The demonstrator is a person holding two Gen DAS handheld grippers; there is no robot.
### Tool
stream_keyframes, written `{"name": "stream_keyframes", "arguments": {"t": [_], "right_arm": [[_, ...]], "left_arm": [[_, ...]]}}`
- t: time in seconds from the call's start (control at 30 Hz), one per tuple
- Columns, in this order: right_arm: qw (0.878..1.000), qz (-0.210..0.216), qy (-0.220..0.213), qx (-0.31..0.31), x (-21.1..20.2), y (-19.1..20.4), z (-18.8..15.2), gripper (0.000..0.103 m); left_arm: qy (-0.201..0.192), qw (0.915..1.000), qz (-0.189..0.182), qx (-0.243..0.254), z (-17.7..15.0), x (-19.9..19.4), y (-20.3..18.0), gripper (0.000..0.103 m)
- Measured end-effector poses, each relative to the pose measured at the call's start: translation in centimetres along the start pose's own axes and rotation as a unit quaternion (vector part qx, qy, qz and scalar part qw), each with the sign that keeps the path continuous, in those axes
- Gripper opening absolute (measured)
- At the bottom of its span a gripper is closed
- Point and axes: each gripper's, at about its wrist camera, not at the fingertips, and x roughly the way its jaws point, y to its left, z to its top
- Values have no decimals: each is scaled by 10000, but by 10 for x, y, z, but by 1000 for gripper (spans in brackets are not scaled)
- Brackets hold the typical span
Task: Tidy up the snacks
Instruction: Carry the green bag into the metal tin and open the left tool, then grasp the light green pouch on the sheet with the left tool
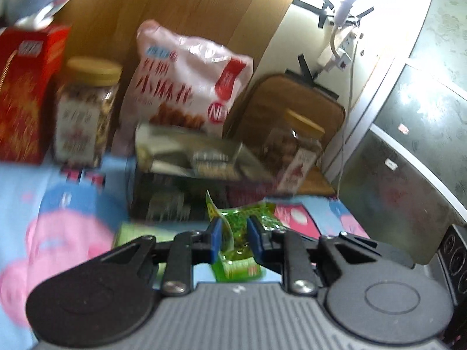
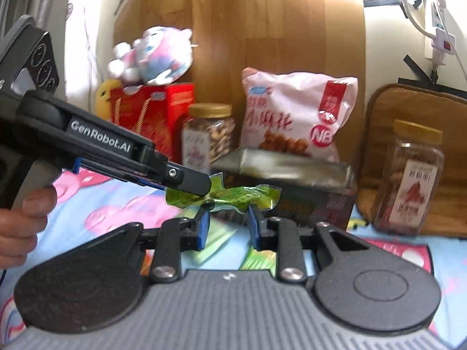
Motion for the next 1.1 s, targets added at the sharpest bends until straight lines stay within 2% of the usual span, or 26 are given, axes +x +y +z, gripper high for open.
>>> {"name": "stream_keyframes", "arguments": {"t": [0.17, 0.27, 0.37, 0.47, 0.57, 0.73, 0.9, 1.0, 1.1], "right_arm": [[9993, -8, 276, 260, 49, -37, 30, 31], [9980, -47, 467, 413, 78, -51, 37, 31], [9970, -161, 639, 410, 100, -56, 35, 34], [9963, -303, 747, 303, 116, -55, 32, 41], [9967, -302, 719, 246, 120, -53, 30, 44], [9970, -224, 585, 449, 105, -52, 30, 44], [9973, 40, 299, 665, 67, -44, 19, 44], [9947, 470, 511, 757, 49, -33, 5, 44], [9913, 836, 902, 469, 51, -10, -9, 45]], "left_arm": [[-88, 9997, 204, 39, 43, 44, 8, 19], [-57, 9993, 376, 36, 58, 69, 18, 19], [16, 9985, 555, -8, 65, 91, 29, 20], [76, 9964, 842, 50, 67, 111, 36, 20], [29, 9940, 1081, 189, 66, 121, 38, 20], [-154, 9940, 1058, 250, 63, 105, 39, 23], [-368, 9962, 772, 142, 47, 55, 49, 23], [-166, 9972, 730, 47, 26, 30, 65, 30], [193, 9970, 746, -63, 5, 22, 84, 40]]}}
